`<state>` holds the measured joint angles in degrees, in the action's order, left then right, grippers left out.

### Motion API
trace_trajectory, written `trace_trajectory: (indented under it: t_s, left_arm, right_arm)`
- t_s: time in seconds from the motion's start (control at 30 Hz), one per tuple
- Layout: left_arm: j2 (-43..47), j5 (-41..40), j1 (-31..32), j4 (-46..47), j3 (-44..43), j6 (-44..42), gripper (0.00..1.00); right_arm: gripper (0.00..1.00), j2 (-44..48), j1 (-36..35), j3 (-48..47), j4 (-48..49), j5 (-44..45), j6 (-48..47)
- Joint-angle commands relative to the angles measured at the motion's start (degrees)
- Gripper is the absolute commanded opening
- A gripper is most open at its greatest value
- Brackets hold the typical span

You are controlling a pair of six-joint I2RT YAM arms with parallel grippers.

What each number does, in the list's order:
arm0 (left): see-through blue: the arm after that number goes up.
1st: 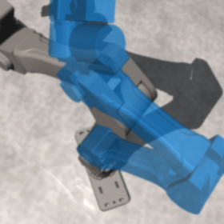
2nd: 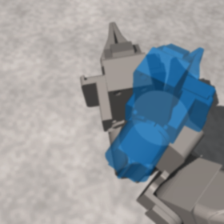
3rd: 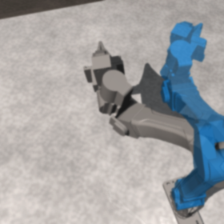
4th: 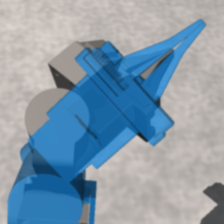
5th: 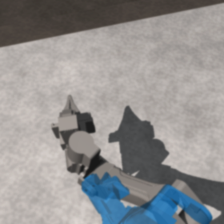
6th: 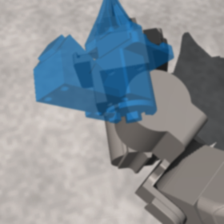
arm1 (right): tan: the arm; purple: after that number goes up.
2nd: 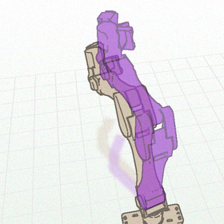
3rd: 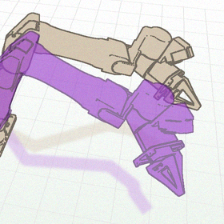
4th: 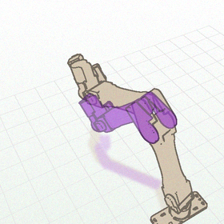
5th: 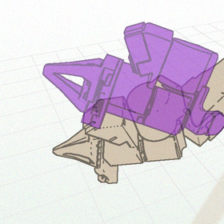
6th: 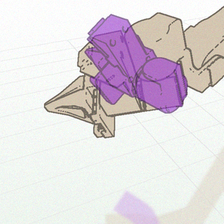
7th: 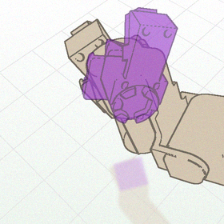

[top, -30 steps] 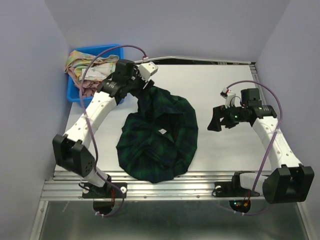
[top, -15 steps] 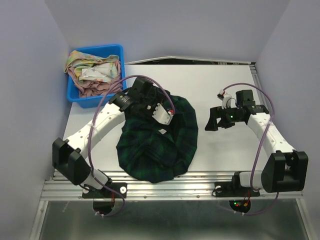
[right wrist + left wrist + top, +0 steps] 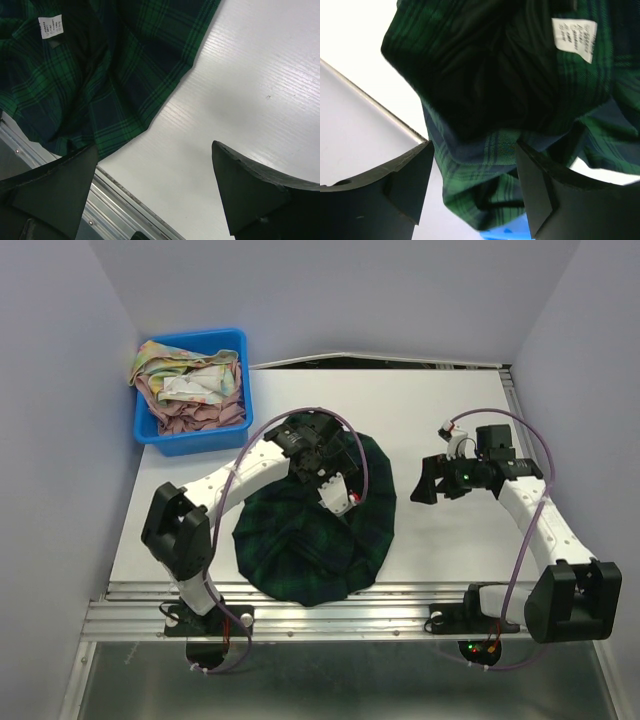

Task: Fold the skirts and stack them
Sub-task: Flatten the skirt out

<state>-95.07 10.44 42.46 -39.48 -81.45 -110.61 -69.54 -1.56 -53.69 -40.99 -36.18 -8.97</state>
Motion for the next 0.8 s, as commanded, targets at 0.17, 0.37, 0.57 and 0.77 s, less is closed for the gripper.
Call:
trace_trajectory:
  t_s: [0.17,0.37,0.57,0.77]
  left_arm:
    - [-5.30,0.64,2.19,-1.74,-5.91,-1.98,0.53]
    - [-8.20,-0.68,2.81,-5.42,-13.98,6.26,0.00]
    - [-12.42,1.61,-1.48,3.76,-34.98,39.89,0.00]
    - [-17.86,-13.77,-6.41,17.25,-45.54,64.33,0.00]
  right_arm:
    - [1.00,2.91,0.24,1.92,3.29,1.47,0.36]
    - [1.00,4.32,0.24,2.45,3.37,1.99,0.71]
    - [1.00,4.58,0.24,2.19,3.90,-1.07,0.54]
    - [1.00,3.18,0.24,1.75,4.78,-5.64,-0.08]
